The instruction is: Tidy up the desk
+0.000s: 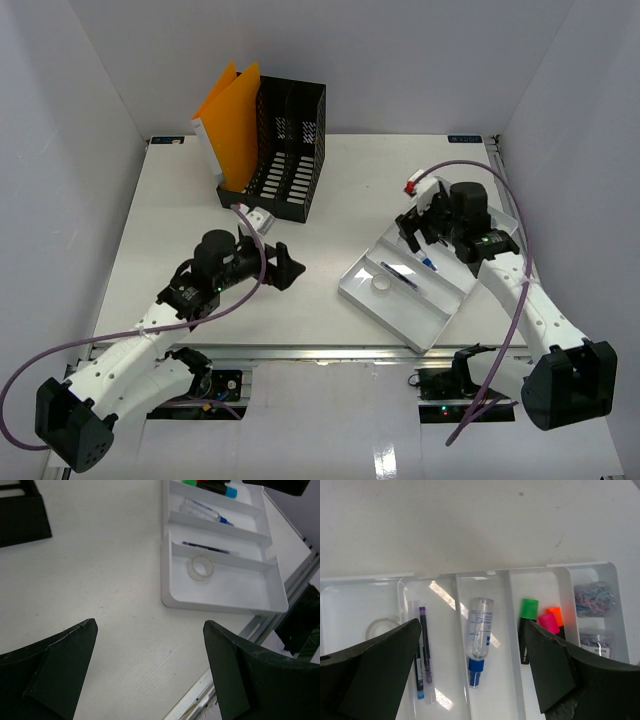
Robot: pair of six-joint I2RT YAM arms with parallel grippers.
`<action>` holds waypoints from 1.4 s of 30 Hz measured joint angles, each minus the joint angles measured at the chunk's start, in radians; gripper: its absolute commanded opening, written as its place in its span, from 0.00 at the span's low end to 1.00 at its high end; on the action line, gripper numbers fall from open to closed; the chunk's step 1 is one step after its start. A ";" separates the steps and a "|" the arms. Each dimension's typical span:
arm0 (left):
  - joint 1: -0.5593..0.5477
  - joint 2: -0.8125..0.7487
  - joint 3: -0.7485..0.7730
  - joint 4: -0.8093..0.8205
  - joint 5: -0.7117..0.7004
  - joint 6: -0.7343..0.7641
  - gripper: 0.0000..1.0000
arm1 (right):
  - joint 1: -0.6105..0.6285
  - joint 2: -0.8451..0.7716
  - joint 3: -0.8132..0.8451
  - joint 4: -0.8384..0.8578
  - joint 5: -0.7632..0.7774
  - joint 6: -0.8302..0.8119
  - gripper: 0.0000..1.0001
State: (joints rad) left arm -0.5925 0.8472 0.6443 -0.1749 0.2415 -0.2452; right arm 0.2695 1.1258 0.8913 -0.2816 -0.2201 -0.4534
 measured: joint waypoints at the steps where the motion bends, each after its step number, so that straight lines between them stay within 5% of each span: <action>1: 0.039 0.002 0.014 0.001 0.028 -0.014 0.98 | -0.033 -0.011 0.000 0.022 0.013 0.029 0.90; 11: 0.218 -0.052 0.102 -0.063 0.162 -0.030 0.98 | -0.176 -0.067 -0.028 0.072 0.014 0.228 0.90; 22: 0.219 -0.222 -0.018 -0.164 0.082 0.091 0.98 | -0.176 -0.134 -0.097 0.080 0.120 0.343 0.90; 42: 0.219 -0.265 -0.064 -0.155 0.046 0.107 0.98 | -0.176 -0.219 -0.155 0.103 0.197 0.401 0.90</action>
